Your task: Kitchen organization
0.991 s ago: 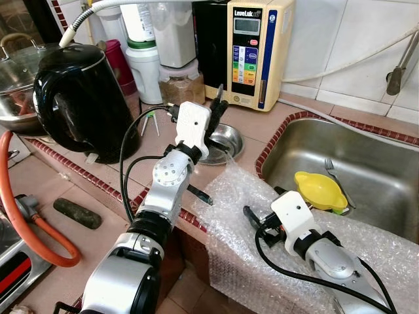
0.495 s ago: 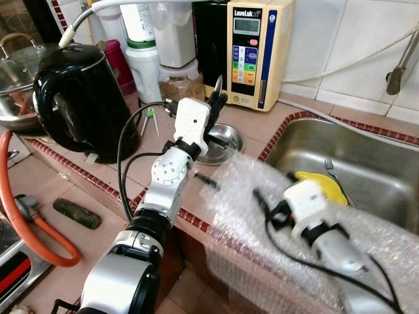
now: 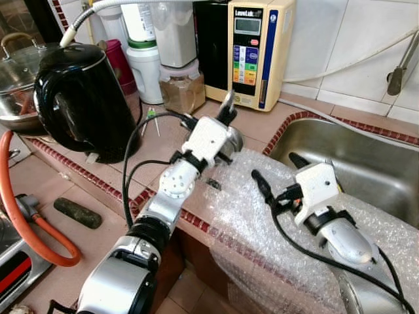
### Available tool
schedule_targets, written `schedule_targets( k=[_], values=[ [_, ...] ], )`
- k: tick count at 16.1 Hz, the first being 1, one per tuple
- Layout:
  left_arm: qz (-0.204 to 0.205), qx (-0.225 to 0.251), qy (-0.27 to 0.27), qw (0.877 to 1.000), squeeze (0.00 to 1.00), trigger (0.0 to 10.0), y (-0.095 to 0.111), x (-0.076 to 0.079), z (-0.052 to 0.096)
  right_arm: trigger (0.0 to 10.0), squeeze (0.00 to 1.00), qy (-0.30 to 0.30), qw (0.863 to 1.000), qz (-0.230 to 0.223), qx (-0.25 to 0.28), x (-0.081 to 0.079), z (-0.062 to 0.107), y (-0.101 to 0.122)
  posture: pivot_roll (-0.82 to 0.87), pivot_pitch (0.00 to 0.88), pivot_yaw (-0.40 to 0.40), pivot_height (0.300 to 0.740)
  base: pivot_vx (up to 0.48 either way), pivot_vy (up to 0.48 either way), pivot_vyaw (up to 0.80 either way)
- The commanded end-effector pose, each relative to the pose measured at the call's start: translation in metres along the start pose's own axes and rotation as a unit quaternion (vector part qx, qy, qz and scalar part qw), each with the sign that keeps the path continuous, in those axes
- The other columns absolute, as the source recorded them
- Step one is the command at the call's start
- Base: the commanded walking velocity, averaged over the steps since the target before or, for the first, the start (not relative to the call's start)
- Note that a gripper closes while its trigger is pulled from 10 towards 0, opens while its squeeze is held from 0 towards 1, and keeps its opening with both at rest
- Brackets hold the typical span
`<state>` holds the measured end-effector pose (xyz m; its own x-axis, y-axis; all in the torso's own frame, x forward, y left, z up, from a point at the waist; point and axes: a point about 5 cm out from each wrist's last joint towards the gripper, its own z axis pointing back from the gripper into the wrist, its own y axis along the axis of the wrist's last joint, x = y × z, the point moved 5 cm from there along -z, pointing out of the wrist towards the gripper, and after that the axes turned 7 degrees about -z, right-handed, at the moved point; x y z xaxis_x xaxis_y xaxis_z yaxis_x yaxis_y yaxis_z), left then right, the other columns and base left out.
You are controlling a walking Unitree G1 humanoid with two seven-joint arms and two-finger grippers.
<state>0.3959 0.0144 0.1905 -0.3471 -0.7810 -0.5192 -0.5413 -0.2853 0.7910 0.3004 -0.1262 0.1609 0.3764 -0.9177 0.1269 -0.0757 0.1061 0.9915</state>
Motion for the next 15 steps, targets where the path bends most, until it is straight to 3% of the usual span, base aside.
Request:
schedule_targets(
  k=[1, 3, 5, 8, 10, 13, 15],
  values=[
    [-0.016, 0.004, -0.008, 1.000, 0.00, 0.0, 0.001, 0.001, 0.000, 10.0, 0.00, 0.007, 1.000, -0.001, 0.010, -0.004, -0.001, 0.004, -0.05, 0.000, 0.093, 0.740, 0.000, 0.000, 0.00],
    [-0.037, 0.006, -0.033, 0.999, 0.00, 0.0, -0.001, 0.009, 0.002, 10.0, 0.00, -0.010, 0.999, -0.020, 0.043, 0.000, -0.002, 0.017, -0.05, 0.000, 0.100, 0.740, 0.000, 0.000, 0.00],
    [-0.059, 0.009, -0.033, 0.998, 0.00, 0.0, -0.001, 0.009, 0.003, 10.0, 0.00, -0.002, 1.000, -0.003, 0.014, -0.002, -0.001, 0.005, -0.05, 0.000, 0.098, 0.740, 0.000, 0.000, 0.00],
    [-0.099, 0.026, 0.000, 0.995, 0.00, 0.0, 0.008, -0.008, -0.003, 10.0, 0.00, 0.048, 0.994, 0.026, -0.095, -0.012, 0.009, -0.038, -0.05, 0.000, 0.095, 0.740, 0.000, 0.000, 0.00],
    [-0.100, 0.030, 0.009, 0.995, 0.00, 0.0, 0.010, -0.012, -0.005, 10.0, 0.00, 0.055, 0.992, 0.036, -0.104, -0.013, 0.011, -0.043, -0.05, 0.000, 0.095, 0.740, 0.000, 0.000, 0.00],
    [-0.113, 0.022, 0.056, 0.992, 0.00, 0.0, 0.010, -0.032, -0.006, 10.0, 0.00, 0.057, 0.991, 0.036, -0.112, -0.012, 0.011, -0.045, -0.05, 0.000, 0.097, 0.740, 0.000, 0.000, 0.00],
    [-0.119, 0.022, 0.064, 0.991, 0.00, 0.0, 0.010, -0.035, -0.007, 10.0, 0.00, 0.062, 0.988, 0.053, -0.128, -0.013, 0.013, -0.053, -0.04, 0.000, 0.097, 0.740, 0.000, 0.000, 0.00]
  ],
)
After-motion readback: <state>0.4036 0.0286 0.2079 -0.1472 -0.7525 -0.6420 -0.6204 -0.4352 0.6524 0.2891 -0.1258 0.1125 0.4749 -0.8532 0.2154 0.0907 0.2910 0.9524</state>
